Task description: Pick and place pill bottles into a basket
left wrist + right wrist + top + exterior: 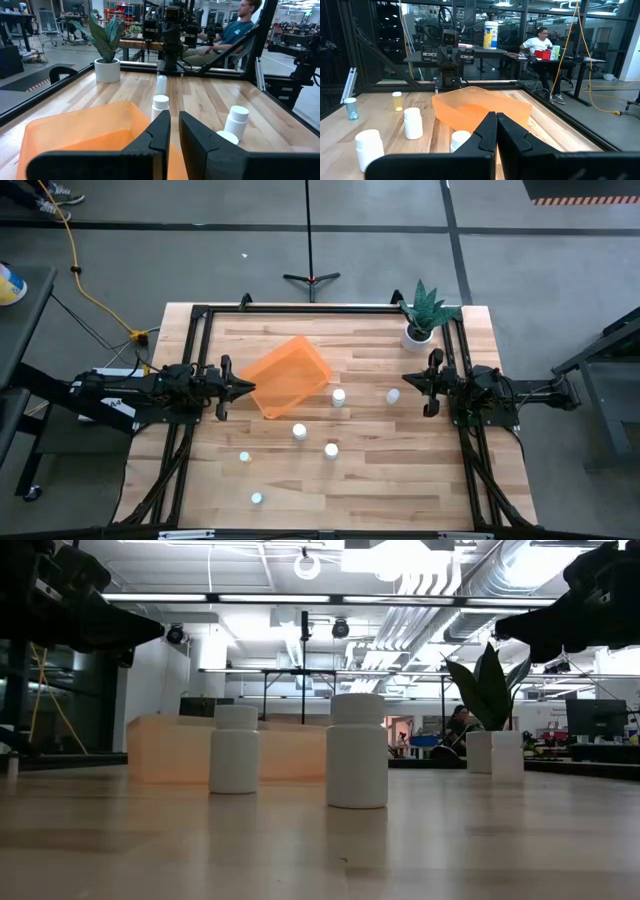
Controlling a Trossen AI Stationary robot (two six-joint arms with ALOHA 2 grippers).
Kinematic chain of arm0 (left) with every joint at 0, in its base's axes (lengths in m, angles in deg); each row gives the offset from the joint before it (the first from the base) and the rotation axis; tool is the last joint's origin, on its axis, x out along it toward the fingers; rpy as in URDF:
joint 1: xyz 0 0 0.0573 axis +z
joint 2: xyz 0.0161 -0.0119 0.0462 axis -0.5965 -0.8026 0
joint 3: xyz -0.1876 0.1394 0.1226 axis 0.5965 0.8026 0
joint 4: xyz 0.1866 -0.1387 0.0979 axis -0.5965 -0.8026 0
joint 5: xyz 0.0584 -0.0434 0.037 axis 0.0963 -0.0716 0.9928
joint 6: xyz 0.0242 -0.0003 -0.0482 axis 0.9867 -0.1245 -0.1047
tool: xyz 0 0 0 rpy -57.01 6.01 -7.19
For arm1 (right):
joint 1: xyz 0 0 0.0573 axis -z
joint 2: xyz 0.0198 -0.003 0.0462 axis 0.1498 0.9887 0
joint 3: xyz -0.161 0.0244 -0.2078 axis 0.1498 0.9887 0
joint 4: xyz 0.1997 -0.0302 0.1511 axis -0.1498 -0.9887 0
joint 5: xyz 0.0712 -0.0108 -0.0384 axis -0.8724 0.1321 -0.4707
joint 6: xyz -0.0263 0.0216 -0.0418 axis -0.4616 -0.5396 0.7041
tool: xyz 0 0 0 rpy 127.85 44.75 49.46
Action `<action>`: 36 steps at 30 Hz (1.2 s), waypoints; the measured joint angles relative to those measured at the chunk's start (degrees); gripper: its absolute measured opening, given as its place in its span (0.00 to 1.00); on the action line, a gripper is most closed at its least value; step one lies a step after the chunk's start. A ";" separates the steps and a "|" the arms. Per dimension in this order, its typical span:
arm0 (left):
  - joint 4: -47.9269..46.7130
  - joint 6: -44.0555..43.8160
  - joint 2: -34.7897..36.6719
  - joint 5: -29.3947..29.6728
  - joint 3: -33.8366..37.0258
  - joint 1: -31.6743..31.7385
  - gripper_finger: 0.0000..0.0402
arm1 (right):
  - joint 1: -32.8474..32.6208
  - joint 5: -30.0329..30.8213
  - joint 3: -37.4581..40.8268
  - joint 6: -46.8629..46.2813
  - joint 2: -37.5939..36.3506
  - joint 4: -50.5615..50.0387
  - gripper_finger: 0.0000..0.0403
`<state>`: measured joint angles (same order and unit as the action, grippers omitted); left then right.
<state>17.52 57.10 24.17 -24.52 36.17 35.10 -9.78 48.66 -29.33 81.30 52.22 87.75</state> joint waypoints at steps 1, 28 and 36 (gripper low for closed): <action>-0.02 0.02 -0.02 -0.02 0.00 0.02 0.18 | -0.02 0.00 0.00 0.00 0.00 0.00 0.00; -0.01 0.02 0.00 -0.02 0.00 0.00 0.18 | -0.02 0.00 0.01 0.00 0.00 -0.01 0.00; -0.01 0.01 0.00 0.00 0.01 0.01 0.18 | -0.02 -1.30 0.02 -1.86 0.00 -0.03 0.00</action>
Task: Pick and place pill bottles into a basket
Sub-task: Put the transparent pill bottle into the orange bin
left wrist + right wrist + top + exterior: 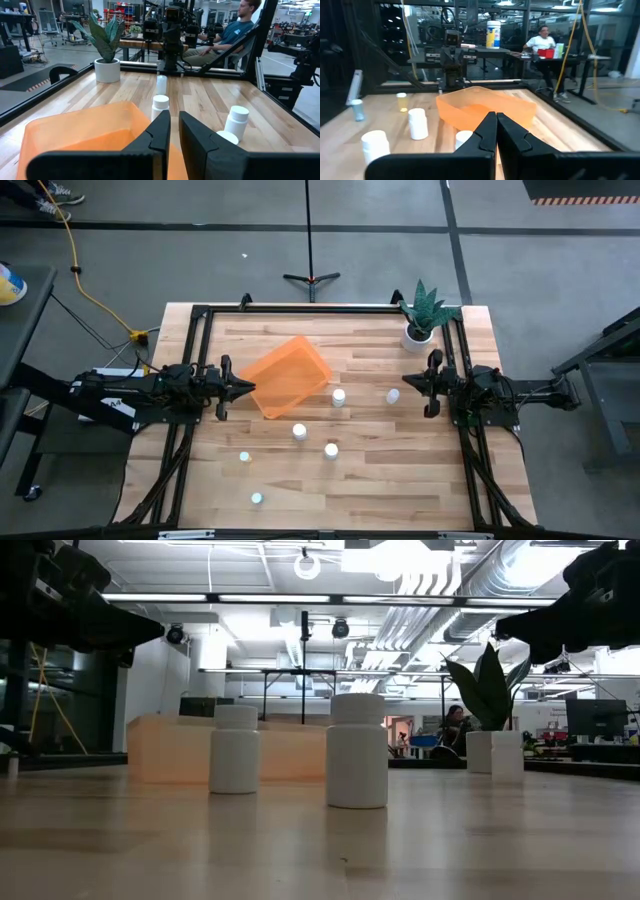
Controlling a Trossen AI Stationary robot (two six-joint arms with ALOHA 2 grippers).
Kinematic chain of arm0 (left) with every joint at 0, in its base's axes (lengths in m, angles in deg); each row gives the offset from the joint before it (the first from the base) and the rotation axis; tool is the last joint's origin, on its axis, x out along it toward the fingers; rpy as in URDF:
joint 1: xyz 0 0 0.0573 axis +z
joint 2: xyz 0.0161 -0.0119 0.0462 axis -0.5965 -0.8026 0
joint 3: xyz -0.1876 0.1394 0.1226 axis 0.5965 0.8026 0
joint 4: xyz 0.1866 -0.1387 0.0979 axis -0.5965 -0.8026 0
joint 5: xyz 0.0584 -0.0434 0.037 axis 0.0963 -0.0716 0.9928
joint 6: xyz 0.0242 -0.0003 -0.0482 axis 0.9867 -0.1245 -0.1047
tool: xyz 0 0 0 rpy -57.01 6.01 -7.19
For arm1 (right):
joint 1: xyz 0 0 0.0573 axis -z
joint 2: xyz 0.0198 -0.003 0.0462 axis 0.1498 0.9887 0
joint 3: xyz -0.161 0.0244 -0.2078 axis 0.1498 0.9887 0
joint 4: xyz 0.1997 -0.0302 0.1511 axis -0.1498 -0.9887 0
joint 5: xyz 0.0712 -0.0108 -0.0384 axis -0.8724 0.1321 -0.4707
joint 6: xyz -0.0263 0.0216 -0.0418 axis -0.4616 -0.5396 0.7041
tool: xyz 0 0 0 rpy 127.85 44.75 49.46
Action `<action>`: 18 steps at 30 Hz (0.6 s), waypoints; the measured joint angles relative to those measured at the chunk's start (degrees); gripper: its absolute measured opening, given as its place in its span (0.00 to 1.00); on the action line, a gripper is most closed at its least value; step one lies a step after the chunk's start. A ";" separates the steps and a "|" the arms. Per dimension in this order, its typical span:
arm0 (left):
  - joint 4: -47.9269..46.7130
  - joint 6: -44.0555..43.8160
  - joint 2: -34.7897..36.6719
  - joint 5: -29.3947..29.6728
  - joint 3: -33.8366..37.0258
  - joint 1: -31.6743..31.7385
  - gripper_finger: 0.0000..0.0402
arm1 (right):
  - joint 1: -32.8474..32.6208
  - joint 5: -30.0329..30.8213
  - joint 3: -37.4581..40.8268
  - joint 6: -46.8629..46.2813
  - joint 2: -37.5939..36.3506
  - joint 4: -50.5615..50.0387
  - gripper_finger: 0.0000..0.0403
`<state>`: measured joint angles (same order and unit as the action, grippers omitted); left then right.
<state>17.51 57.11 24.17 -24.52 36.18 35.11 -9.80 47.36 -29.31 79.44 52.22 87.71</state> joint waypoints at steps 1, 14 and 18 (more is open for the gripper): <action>-0.01 0.00 0.00 -0.01 -0.01 0.01 0.18 | 0.01 -0.17 0.00 -0.06 -0.01 0.01 0.00; 0.01 -4.75 -0.02 -0.02 -0.01 -0.01 0.18 | 0.02 1.21 0.00 3.83 -0.01 3.22 0.00; 0.57 -4.43 -0.02 1.35 -0.01 0.00 0.18 | 0.02 1.05 0.00 0.60 0.01 5.26 0.00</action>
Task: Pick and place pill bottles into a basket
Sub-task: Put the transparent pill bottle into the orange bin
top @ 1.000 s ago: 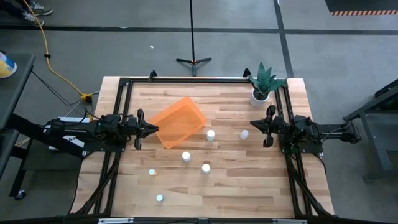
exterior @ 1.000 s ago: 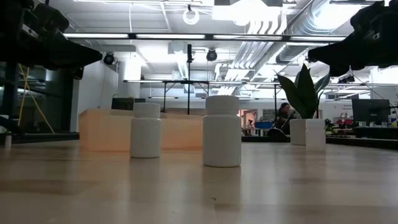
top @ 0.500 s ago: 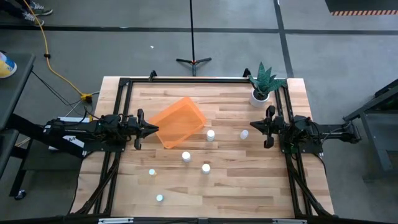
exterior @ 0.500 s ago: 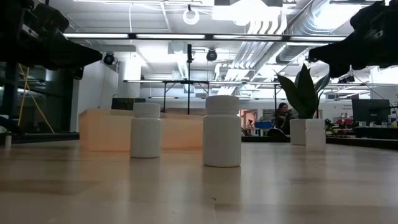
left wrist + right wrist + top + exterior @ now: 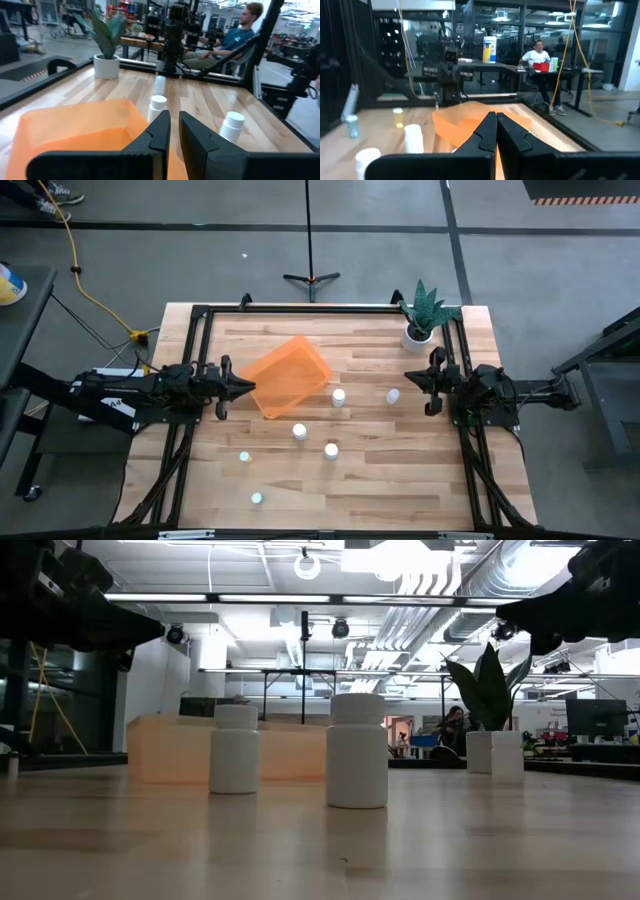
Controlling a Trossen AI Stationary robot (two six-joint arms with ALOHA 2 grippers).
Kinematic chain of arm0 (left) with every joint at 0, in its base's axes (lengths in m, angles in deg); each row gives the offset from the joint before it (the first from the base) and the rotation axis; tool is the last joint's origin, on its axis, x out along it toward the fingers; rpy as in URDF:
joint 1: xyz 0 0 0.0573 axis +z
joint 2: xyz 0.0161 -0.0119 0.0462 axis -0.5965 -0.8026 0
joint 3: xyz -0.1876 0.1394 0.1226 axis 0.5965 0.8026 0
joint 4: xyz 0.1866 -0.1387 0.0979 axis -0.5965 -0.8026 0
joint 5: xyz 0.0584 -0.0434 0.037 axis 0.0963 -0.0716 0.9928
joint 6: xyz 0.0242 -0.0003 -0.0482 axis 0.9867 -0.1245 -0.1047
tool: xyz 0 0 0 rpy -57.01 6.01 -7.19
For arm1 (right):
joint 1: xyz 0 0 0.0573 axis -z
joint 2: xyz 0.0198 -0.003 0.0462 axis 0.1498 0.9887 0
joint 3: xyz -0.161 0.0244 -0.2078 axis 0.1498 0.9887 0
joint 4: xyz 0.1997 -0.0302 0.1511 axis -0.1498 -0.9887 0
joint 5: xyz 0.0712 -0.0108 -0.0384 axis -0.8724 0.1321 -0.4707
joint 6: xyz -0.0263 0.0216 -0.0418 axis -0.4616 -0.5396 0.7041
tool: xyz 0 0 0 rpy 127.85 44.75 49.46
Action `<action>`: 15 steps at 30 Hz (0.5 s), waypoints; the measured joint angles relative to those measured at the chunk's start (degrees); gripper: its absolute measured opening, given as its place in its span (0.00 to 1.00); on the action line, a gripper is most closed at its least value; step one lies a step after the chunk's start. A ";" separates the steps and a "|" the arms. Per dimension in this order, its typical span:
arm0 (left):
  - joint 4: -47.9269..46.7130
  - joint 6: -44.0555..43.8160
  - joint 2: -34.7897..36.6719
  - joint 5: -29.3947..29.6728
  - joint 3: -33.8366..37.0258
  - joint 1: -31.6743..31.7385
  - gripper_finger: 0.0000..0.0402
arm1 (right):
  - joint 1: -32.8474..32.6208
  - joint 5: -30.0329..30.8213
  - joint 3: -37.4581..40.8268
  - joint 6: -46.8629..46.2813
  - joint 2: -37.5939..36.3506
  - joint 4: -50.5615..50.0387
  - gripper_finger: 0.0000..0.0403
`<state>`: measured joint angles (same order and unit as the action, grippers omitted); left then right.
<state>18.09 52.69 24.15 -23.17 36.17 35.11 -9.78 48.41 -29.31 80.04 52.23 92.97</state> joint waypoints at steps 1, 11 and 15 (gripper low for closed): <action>0.05 0.30 0.01 0.91 0.01 0.00 0.18 | 0.00 -0.04 0.00 -0.67 0.00 0.00 0.00; 1.30 1.43 0.00 3.85 0.00 0.01 0.18 | 0.00 -2.26 -0.16 -3.18 0.26 6.26 0.22; 1.46 1.89 0.02 3.98 0.00 0.01 0.18 | 0.00 -2.44 -0.90 -5.44 2.41 8.56 0.40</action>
<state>19.55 54.58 24.17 -19.19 36.17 35.12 -9.78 45.97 -30.21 74.61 54.64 101.53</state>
